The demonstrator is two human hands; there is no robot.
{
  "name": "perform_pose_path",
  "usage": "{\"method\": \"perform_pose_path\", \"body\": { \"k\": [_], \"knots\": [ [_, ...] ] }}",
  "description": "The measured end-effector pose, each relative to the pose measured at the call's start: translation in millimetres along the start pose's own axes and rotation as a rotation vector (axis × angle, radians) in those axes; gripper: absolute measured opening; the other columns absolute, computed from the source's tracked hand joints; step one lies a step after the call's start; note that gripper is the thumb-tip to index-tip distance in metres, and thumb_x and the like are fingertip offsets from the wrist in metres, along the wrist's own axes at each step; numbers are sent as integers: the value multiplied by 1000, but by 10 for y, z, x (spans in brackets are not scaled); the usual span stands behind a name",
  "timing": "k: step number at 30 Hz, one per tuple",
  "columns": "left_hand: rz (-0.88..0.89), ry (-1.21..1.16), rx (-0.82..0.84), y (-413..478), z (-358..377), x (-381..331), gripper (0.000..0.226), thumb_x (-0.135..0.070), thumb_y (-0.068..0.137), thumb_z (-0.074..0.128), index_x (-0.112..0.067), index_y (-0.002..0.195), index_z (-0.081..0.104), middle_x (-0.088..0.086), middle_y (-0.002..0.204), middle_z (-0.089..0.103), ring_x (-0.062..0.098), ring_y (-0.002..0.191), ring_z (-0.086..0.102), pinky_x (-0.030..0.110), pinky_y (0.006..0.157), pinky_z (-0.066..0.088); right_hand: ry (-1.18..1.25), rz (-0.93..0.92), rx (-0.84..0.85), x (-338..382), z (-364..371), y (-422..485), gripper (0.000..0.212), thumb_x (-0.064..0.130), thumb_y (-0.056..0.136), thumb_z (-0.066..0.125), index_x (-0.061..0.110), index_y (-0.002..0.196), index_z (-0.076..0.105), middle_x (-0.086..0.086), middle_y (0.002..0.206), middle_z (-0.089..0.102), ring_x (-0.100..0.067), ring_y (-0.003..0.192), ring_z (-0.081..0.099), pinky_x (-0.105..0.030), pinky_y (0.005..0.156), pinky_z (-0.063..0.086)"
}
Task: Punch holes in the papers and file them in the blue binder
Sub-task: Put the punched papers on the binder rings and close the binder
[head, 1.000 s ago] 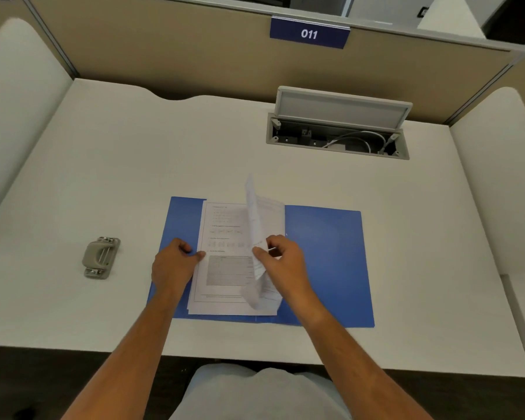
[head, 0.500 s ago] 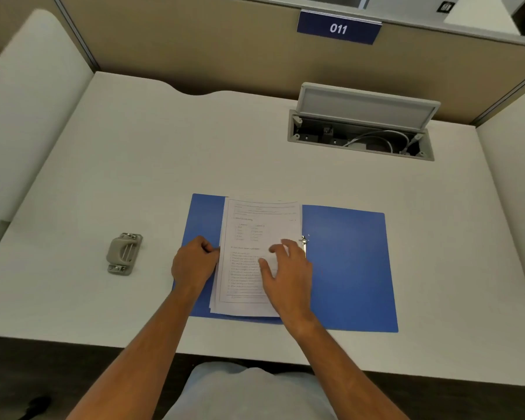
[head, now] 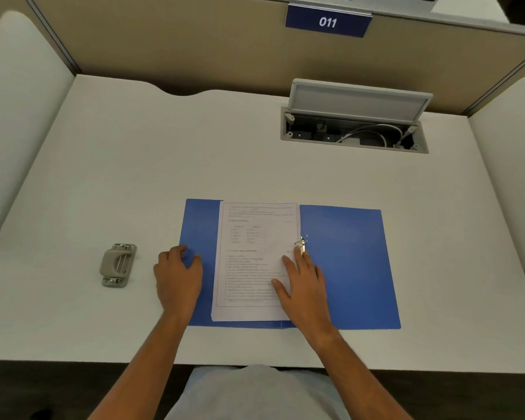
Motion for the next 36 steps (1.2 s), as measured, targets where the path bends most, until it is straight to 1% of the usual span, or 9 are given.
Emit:
{"method": "perform_pose_path", "body": {
  "k": [3, 7, 13, 16, 21, 26, 29, 32, 36],
  "knots": [
    [-42, 98, 12, 33, -80, 66, 49, -39, 98, 66, -19, 141, 59, 12, 146, 55, 37, 131, 49, 51, 97, 49, 1, -14, 3, -36, 7, -28, 70, 61, 105, 43, 23, 163, 41, -8, 179, 23, -32, 163, 28, -53, 130, 25],
    [-108, 89, 37, 73, -115, 139, 60, -45, 95, 69, -19, 147, 52, 11, 149, 52, 39, 133, 50, 59, 103, 48, 72, 71, -105, -88, -92, -110, 60, 47, 102, 65, 19, 154, 53, -11, 162, 51, -34, 145, 52, -50, 119, 42],
    [-62, -50, 20, -28, -67, 12, 53, -38, 95, 73, -20, 141, 55, 8, 139, 59, 33, 127, 54, 51, 100, 53, 109, 109, -82, -77, -74, -148, 52, 42, 100, 71, 19, 146, 61, -9, 156, 57, -31, 140, 56, -49, 116, 44],
    [-29, -155, 115, -211, 123, -129, 47, -34, 97, 73, -20, 138, 56, 3, 130, 63, 24, 116, 61, 39, 92, 53, 203, 147, -72, -69, -87, -157, 50, 39, 100, 71, 19, 146, 61, -8, 155, 57, -29, 140, 55, -46, 117, 44],
    [-145, -300, 227, -382, 428, -247, 44, -33, 99, 72, -16, 135, 55, 3, 121, 64, 21, 108, 64, 23, 71, 48, 493, 249, -89, -96, -143, -143, 44, 31, 101, 73, 23, 143, 61, 0, 147, 59, -20, 134, 53, -38, 113, 49],
    [-279, -407, 257, -323, 469, -210, 27, -32, 99, 72, -16, 118, 59, -2, 105, 67, 16, 90, 64, 29, 70, 49, 800, 388, -95, -192, -215, -92, 35, 23, 101, 74, 24, 135, 64, 2, 135, 64, -15, 118, 60, -33, 104, 55],
    [-307, -457, 302, -231, 502, -161, 25, -33, 97, 73, -11, 108, 71, 8, 101, 79, 30, 89, 75, 40, 72, 61, 909, 429, -70, -257, -228, -57, 31, 21, 102, 72, 20, 133, 67, 2, 128, 70, -6, 107, 64, -34, 103, 56],
    [-311, -461, 337, -236, 509, -202, 19, -29, 97, 74, -10, 99, 76, 7, 94, 82, 34, 87, 79, 49, 81, 66, 1009, 425, -55, -298, -239, -26, 26, 18, 102, 72, 18, 128, 70, 4, 125, 72, -6, 113, 65, -27, 101, 55],
    [-263, -438, 343, -292, 560, -259, 13, -27, 96, 77, -15, 92, 77, 5, 96, 81, 30, 90, 78, 38, 72, 64, 1064, 427, -33, -344, -192, -4, 23, 19, 102, 73, 21, 125, 70, 5, 125, 73, -13, 120, 66, -31, 103, 55]
  ]
}}
Point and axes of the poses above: each hand's wrist, its own y-axis towards the middle knuckle, its own z-axis out of the palm, x = y × z, the point moved 7 cm from there along y, towards the middle knuckle
